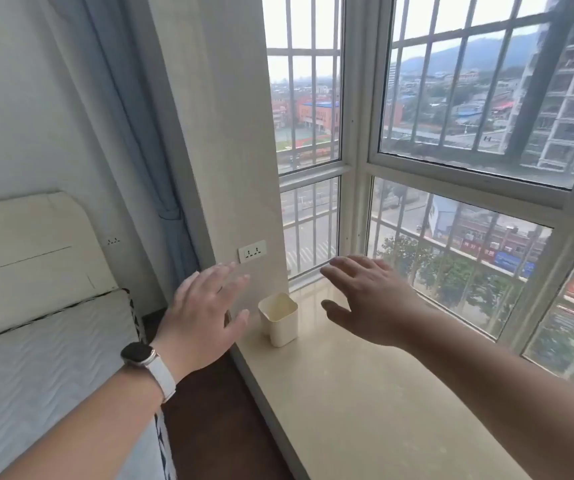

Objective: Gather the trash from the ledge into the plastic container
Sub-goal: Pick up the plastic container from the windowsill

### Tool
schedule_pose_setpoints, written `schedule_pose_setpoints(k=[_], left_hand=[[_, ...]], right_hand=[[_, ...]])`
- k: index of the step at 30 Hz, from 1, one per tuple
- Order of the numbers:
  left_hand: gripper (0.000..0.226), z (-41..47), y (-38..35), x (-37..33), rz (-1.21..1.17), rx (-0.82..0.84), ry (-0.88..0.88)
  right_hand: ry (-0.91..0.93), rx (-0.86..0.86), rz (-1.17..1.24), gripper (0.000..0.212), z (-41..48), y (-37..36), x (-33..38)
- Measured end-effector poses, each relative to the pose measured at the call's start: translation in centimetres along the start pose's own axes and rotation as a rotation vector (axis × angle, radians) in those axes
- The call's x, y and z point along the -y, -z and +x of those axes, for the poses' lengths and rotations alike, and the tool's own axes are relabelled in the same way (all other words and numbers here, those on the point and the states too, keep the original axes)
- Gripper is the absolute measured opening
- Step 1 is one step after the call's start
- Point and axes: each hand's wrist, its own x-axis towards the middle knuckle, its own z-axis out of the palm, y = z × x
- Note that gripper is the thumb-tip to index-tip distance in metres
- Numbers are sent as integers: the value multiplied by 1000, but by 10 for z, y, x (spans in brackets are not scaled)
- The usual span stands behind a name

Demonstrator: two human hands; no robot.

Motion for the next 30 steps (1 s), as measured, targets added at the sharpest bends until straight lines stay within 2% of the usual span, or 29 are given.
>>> schedule_pose_setpoints(k=[8,17,21,30], left_hand=[[54,-20,-37,30,7,41,78],[54,19,-75,111,-23,77,68],[54,32,-99,153,-52,88,52],[55,54,-131,213,-104,126,45]], right_hand=[[88,6,50,57,30,-50,16],[60,81,33,63,117,-83,47],[51,108,1,58,160,-94,66],[-2,193,15,68,198,-131,90]])
